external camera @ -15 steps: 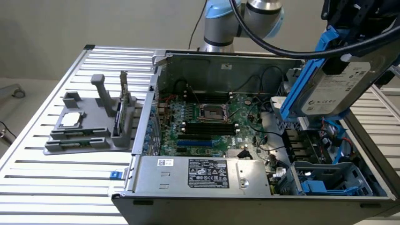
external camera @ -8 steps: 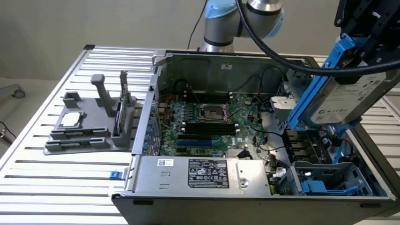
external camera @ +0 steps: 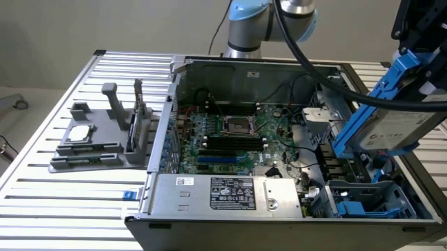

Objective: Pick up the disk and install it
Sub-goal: 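Pick up the disk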

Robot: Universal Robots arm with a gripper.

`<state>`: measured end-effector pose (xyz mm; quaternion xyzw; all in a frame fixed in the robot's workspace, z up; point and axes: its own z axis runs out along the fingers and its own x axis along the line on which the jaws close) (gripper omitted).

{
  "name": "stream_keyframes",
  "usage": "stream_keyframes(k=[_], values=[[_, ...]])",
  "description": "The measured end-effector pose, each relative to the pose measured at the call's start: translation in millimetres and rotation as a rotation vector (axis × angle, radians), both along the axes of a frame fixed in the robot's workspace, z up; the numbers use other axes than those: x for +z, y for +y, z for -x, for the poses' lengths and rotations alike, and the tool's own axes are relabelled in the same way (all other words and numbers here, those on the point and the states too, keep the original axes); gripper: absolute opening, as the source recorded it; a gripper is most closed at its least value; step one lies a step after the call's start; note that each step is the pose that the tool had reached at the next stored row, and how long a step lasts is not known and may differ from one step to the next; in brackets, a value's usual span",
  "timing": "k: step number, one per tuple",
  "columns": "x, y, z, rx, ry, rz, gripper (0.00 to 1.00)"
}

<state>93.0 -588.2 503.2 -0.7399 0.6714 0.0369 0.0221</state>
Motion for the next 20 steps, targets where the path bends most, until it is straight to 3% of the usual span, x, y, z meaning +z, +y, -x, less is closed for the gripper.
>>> stream_keyframes(k=[8, 12, 14, 20], values=[[0.1, -20.7, -7.0, 0.0, -0.0001, -0.0027, 0.33], [-3.1, -30.5, -9.0, 0.0, -0.0001, -0.0074, 0.33], [-6.7, -33.0, -9.2, 0.0, -0.0003, -0.0082, 0.33], [-17.6, -34.0, -9.9, 0.0, -0.0006, -0.0085, 0.33]])
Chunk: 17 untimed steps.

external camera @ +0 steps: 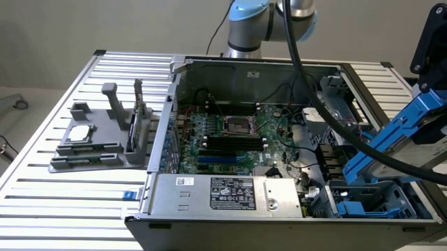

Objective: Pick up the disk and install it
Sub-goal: 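Pick up the disk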

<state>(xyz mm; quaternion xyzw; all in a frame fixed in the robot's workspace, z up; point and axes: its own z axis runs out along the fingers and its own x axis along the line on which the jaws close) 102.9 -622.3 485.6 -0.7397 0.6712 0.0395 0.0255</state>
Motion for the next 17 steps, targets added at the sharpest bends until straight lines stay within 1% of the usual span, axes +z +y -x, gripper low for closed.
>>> stream_keyframes(k=[7, 11, 13, 17], values=[[-11.4, -0.1, -0.5, 0.0, -0.0021, -0.0009, 0.33], [-11.9, -0.1, -0.4, 0.0, -0.0025, -0.0009, 0.33], [-11.7, 0.0, -0.4, 0.0, -0.0025, -0.0018, 0.33], [-10.1, -0.1, -0.4, 0.0, -0.0025, -0.0018, 0.33]])
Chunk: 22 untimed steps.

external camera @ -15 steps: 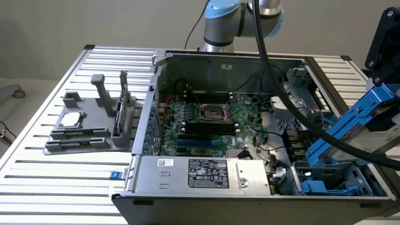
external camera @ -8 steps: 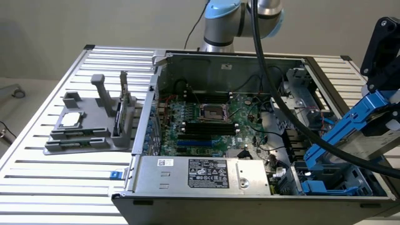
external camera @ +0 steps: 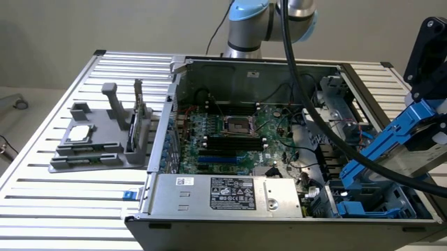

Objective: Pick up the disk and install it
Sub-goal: 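Pick up the disk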

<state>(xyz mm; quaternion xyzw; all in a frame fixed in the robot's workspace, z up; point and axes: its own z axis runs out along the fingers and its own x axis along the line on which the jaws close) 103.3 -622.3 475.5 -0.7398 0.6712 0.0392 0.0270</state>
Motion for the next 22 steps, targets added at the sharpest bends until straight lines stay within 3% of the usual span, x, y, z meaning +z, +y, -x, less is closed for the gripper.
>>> stream_keyframes(k=[10, 12, 22], values=[[3.1, 0.0, 0.0, 0.0, 0.0, -0.0001, 0.33], [8.0, 0.0, 0.0, 0.0, 0.0, -0.0001, 0.33], [9.2, 0.0, 0.0, 0.0, 0.0, -0.0001, 0.33]])
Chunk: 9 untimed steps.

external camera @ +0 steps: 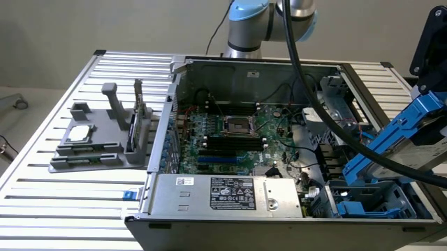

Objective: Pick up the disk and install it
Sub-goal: 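Pick up the disk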

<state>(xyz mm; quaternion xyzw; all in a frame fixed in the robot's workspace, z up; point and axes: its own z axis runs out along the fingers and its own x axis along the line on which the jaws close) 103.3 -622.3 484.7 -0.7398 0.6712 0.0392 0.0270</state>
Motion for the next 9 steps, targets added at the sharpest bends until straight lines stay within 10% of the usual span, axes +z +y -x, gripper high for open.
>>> stream_keyframes(k=[9], values=[[0.6, 2.2, -0.1, -0.003, -0.0002, -0.0001, 0.33]])
